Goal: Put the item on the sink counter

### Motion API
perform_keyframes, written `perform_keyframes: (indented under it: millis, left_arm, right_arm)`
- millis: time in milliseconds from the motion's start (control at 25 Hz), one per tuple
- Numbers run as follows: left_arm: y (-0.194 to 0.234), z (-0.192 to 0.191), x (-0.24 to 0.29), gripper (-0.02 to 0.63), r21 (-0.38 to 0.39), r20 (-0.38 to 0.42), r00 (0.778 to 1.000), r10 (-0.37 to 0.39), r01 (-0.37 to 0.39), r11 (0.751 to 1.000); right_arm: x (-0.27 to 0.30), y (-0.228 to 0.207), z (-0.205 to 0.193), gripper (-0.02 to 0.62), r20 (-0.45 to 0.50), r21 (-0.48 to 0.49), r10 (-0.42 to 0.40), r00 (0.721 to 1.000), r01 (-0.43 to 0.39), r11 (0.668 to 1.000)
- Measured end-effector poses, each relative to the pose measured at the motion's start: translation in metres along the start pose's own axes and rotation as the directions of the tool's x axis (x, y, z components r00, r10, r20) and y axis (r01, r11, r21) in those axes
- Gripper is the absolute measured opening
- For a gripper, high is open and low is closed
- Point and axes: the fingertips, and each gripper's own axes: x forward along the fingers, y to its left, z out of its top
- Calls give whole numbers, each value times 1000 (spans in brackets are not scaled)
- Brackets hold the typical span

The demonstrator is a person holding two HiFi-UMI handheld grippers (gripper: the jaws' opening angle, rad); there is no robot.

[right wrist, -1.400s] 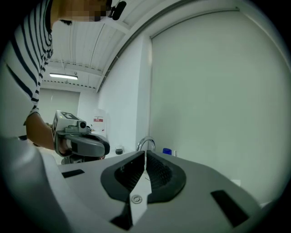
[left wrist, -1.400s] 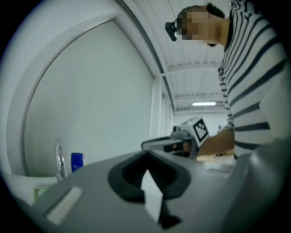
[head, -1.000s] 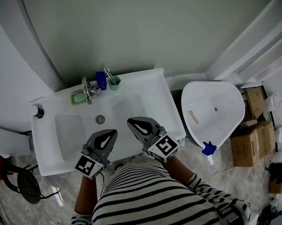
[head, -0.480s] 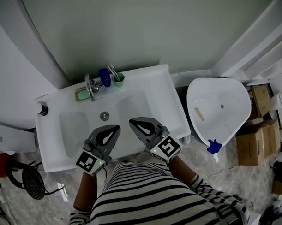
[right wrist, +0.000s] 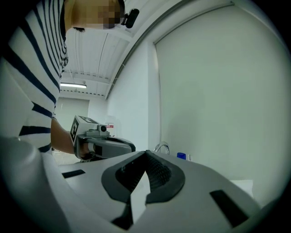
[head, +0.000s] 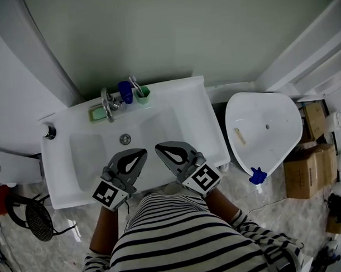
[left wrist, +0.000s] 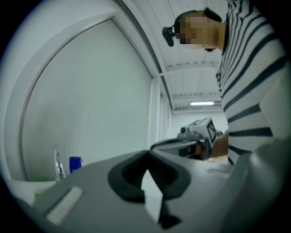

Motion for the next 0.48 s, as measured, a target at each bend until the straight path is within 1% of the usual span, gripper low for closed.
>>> perform_keyframes:
  millis: [480]
  left_arm:
    - [20,-13,-4,6,-40,24,998,52,-51,998]
  right_arm:
    - [15,-1,-5,6,-36,-6,37,999,-37,999]
